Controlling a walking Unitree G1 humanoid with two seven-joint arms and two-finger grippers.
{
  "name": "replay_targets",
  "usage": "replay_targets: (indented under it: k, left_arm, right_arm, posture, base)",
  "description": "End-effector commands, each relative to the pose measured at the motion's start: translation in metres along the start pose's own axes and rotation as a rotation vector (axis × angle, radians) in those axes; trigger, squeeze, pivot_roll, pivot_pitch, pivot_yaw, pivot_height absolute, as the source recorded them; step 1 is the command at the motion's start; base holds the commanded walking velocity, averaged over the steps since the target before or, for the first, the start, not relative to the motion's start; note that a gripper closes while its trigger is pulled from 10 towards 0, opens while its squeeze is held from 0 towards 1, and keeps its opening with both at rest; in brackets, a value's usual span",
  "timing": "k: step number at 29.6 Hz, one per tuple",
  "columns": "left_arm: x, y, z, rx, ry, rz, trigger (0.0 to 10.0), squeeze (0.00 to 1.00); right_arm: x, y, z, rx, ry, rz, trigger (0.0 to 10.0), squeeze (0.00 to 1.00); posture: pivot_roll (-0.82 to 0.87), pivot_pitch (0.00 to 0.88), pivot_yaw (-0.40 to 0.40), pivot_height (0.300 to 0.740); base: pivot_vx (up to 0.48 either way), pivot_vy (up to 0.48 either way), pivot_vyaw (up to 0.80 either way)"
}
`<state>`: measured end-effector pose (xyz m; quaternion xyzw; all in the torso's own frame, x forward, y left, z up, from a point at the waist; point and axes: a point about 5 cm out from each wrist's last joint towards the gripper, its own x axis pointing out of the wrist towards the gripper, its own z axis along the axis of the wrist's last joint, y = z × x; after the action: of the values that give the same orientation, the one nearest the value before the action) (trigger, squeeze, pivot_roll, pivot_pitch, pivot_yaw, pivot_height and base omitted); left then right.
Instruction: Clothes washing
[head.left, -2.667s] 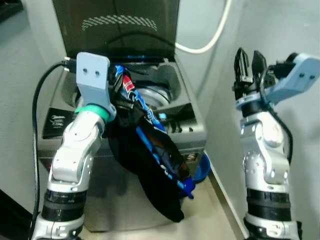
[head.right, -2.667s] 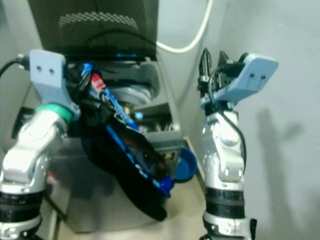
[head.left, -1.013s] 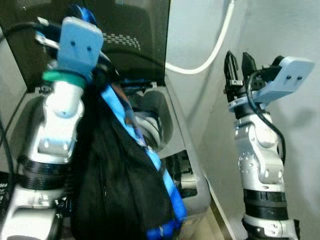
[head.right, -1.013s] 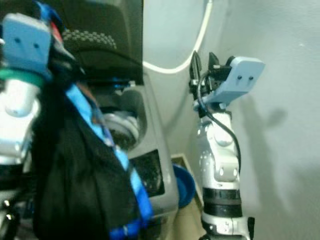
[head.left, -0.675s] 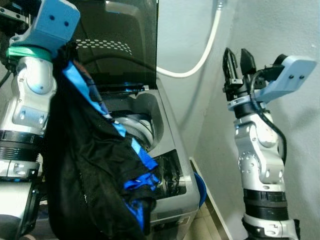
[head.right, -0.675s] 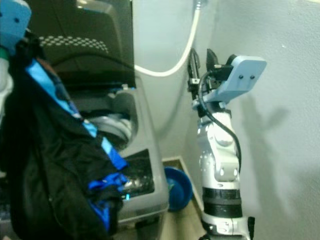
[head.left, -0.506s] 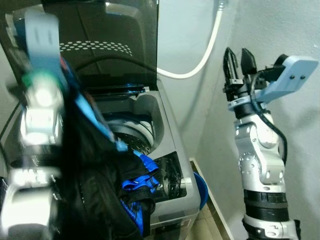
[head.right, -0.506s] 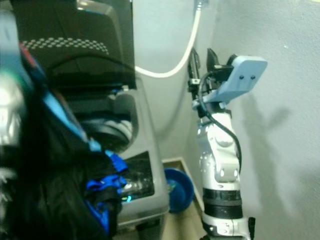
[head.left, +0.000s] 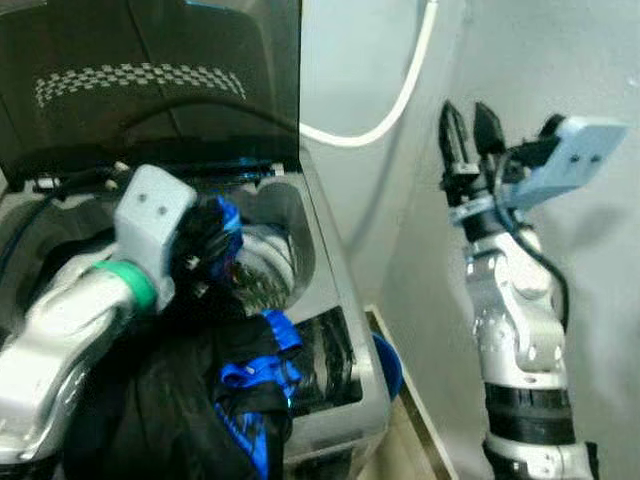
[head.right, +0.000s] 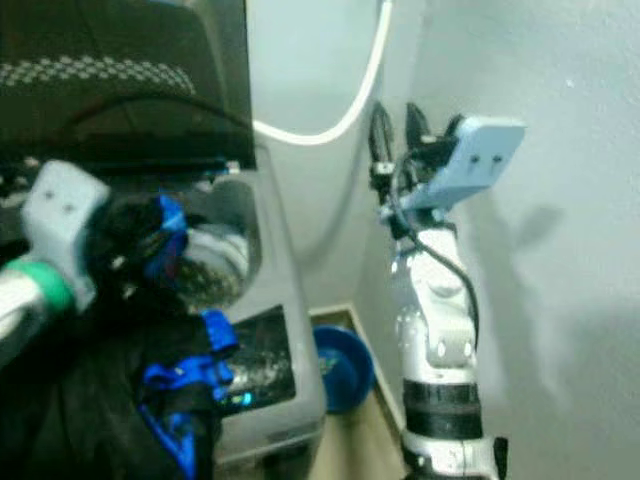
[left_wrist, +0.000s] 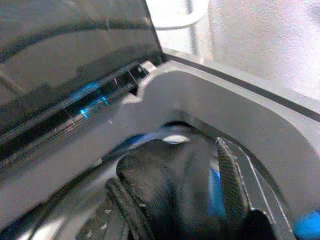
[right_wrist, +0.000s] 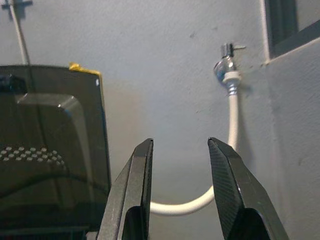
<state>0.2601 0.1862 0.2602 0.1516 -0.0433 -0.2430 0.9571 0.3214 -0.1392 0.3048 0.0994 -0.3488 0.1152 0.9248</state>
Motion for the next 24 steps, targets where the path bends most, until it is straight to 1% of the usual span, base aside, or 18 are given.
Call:
replay_targets:
  k: [1,3,4,5,6,8,9,10,11,12,13,15,19,21,24]
  left_arm:
    - [-0.007,-0.004,0.002,-0.001,-0.001,-0.027,10.0,1.00]
    - [-0.017,-0.011,-0.004,-0.001,0.003,-0.004,10.0,1.00]
    - [-0.022,-0.016,-0.009,-0.029,0.004,0.032,10.0,0.78]
    - [-0.025,-0.019,-0.013,-0.050,0.006,0.058,10.0,0.78]
    - [-0.031,-0.028,-0.021,-0.083,0.024,0.099,10.0,0.00]
    - [-0.032,-0.030,-0.022,-0.087,0.029,0.102,10.0,0.00]
    - [-0.037,-0.038,-0.026,-0.109,0.050,0.078,10.0,0.00]
    - [-0.045,-0.048,-0.028,-0.137,0.069,0.017,10.0,0.00]
    - [-0.045,-0.048,-0.028,-0.137,0.069,0.017,10.0,0.00]
    - [-0.055,-0.054,-0.028,-0.165,0.090,-0.048,10.0,0.00]
    - [-0.062,-0.057,-0.028,-0.182,0.103,-0.091,10.0,0.00]
    - [-0.073,-0.054,-0.026,-0.197,0.133,-0.165,10.0,0.00]
    - [-0.081,-0.048,-0.025,-0.195,0.164,-0.219,10.0,0.00]
    - [-0.083,-0.047,-0.025,-0.194,0.167,-0.229,10.0,0.00]
    - [-0.085,-0.041,-0.028,-0.234,0.196,-0.218,10.0,0.00]
  right_arm:
    - [-0.001,0.001,-0.005,0.016,0.025,0.008,10.0,0.00]
    - [-0.001,0.002,-0.009,0.022,0.039,0.019,10.0,0.00]
    - [-0.001,0.003,-0.011,0.024,0.048,0.026,10.0,0.00]
    - [-0.001,0.004,-0.013,0.026,0.053,0.029,10.0,0.00]
    - [-0.002,0.004,-0.015,0.027,0.064,0.035,10.0,0.00]
    - [-0.002,0.004,-0.016,0.027,0.067,0.036,10.0,0.00]
    - [-0.002,0.004,-0.017,0.028,0.072,0.038,10.0,0.00]
    - [-0.002,0.005,-0.019,0.030,0.077,0.041,10.0,0.00]
    - [-0.002,0.005,-0.019,0.030,0.077,0.041,10.0,0.00]
    - [-0.003,0.005,-0.020,0.032,0.083,0.043,10.0,0.00]
    - [-0.003,0.005,-0.022,0.034,0.087,0.045,10.0,0.00]
    - [-0.003,0.006,-0.024,0.039,0.093,0.047,10.0,0.00]
    - [-0.003,0.008,-0.025,0.044,0.094,0.051,10.0,0.00]
    - [-0.003,0.008,-0.025,0.045,0.093,0.052,10.0,0.00]
    - [-0.003,0.008,-0.025,0.045,0.087,0.046,10.0,0.00]
  posture:
    - [0.03,0.093,-0.004,0.740]
    - [0.04,0.100,-0.013,0.740]
    - [0.05,0.103,-0.017,0.740]
    - [0.05,0.103,-0.017,0.740]
    - [0.06,0.105,-0.021,0.740]
    - [0.06,0.105,-0.021,0.740]
    - [0.07,0.108,-0.024,0.740]
    - [0.07,0.111,-0.024,0.740]
    - [0.07,0.111,-0.024,0.740]
    - [0.07,0.111,-0.024,0.740]
    - [0.07,0.111,-0.024,0.740]
    - [0.09,0.112,-0.025,0.740]
    - [0.09,0.111,-0.024,0.740]
    - [0.09,0.111,-0.024,0.740]
    - [0.09,0.110,-0.012,0.740]
  base:
    - [0.000,0.000,0.00]
    - [0.000,0.000,0.00]
    - [0.000,0.000,0.00]
    - [0.000,0.000,0.00]
    - [0.000,0.000,0.00]
    - [0.000,0.000,0.00]
    - [0.000,0.000,0.00]
    - [0.000,0.000,0.00]
    - [0.000,0.000,0.00]
    - [0.000,0.000,0.00]
    - [0.000,0.000,0.00]
    - [0.000,0.000,0.00]
    - [0.000,0.000,0.00]
    - [0.000,0.000,0.00]
    - [0.000,0.000,0.00]
